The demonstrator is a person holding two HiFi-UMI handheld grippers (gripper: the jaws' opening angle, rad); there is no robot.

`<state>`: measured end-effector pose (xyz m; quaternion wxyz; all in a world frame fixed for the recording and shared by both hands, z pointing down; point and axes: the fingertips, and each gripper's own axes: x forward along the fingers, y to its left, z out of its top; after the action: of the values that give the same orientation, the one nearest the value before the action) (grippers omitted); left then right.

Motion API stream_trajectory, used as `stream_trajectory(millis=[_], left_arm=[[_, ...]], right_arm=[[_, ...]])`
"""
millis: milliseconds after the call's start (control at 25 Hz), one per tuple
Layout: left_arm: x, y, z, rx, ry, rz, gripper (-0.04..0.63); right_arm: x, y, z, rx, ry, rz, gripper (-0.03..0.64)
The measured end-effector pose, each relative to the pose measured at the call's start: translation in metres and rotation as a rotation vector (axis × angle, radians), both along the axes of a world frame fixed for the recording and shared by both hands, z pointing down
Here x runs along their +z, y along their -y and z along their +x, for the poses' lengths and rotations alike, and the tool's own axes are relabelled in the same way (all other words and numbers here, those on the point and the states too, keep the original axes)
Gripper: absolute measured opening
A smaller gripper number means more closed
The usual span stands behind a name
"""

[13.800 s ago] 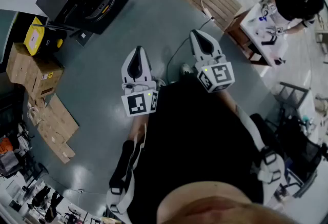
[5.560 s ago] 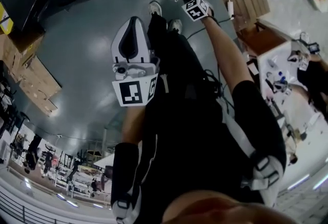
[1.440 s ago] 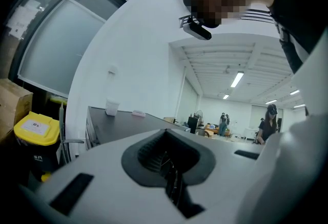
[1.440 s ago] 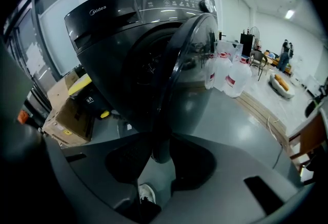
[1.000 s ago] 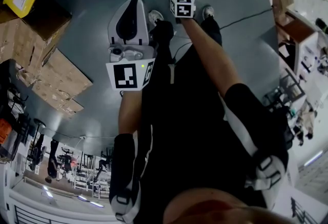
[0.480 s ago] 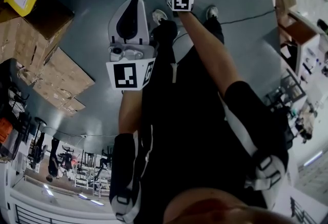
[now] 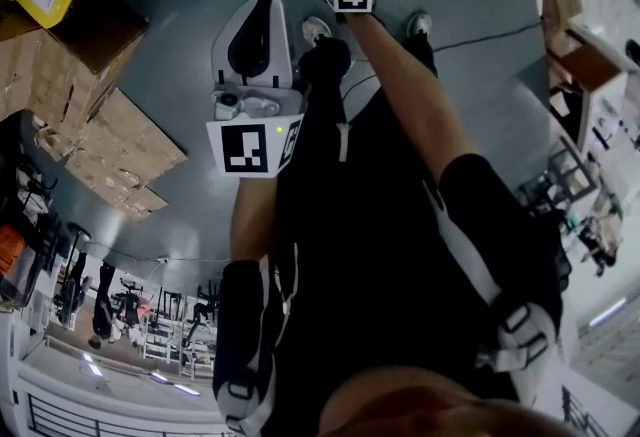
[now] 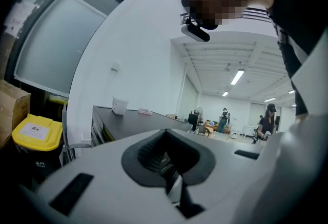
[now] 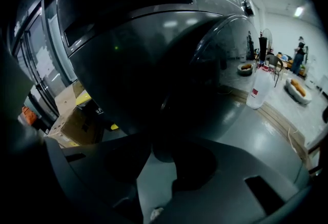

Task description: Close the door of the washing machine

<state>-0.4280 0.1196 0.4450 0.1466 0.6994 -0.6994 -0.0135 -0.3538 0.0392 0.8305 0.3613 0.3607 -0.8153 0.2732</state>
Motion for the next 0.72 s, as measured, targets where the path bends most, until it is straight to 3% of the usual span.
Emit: stream_trajectory(millis=[320,720], left_arm=[[-0.002,-0.002,0.004,-0.012,0.009,-0.003,0.005],[-0.035,-0.002,0.028,-0.067,0.007,0.013,0.005]], right_arm=[[0.0,0.002,-0.001,0.003,0.029,0.002,0.12],[-0.053,0.007,0.034,-0.117,0.034,-0.006,0.118]])
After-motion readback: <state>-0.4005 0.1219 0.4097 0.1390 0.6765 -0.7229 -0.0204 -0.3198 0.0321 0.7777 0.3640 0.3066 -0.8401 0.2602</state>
